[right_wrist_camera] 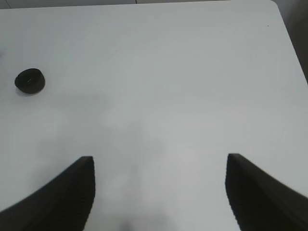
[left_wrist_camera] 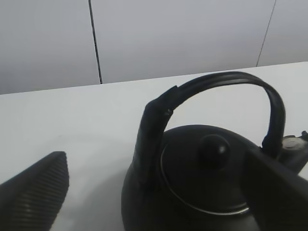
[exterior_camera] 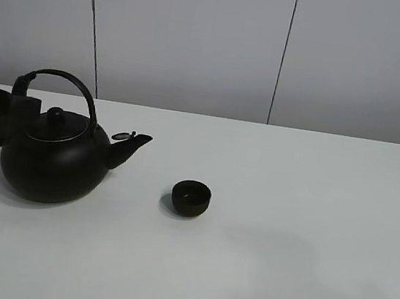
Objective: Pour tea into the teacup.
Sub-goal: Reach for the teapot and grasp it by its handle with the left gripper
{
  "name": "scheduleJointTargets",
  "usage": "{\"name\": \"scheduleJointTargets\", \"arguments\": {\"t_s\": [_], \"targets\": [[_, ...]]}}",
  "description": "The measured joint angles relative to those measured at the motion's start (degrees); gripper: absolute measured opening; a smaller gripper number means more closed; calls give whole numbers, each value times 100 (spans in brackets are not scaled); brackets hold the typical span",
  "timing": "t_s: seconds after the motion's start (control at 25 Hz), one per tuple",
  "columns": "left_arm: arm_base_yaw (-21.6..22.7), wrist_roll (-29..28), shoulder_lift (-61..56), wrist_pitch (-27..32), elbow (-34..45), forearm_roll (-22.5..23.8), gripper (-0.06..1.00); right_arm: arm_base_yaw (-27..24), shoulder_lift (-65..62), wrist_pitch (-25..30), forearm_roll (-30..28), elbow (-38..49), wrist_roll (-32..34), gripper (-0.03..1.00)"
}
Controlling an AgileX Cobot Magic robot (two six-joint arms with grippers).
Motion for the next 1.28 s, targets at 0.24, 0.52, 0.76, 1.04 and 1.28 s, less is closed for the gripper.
{"name": "scheduleJointTargets", "arguments": {"t_s": [0.24, 0.52, 0.76, 1.04, 1.28], "targets": [[11, 0, 289, -13, -340, 12, 69, 0, 0, -7, 0, 0, 0, 52], [346, 0, 318, -25, -536, 184, 69, 0, 0, -2, 5, 0, 0, 52], [456, 0, 550, -75, -576, 341, 69, 0, 0, -2, 5, 0, 0, 52], [456, 0, 738, -75, -709, 347, 69, 0, 0, -2, 5, 0, 0, 52], [456, 0, 743, -75, -910, 347, 69, 0, 0, 5, 10, 0, 0, 52]]}}
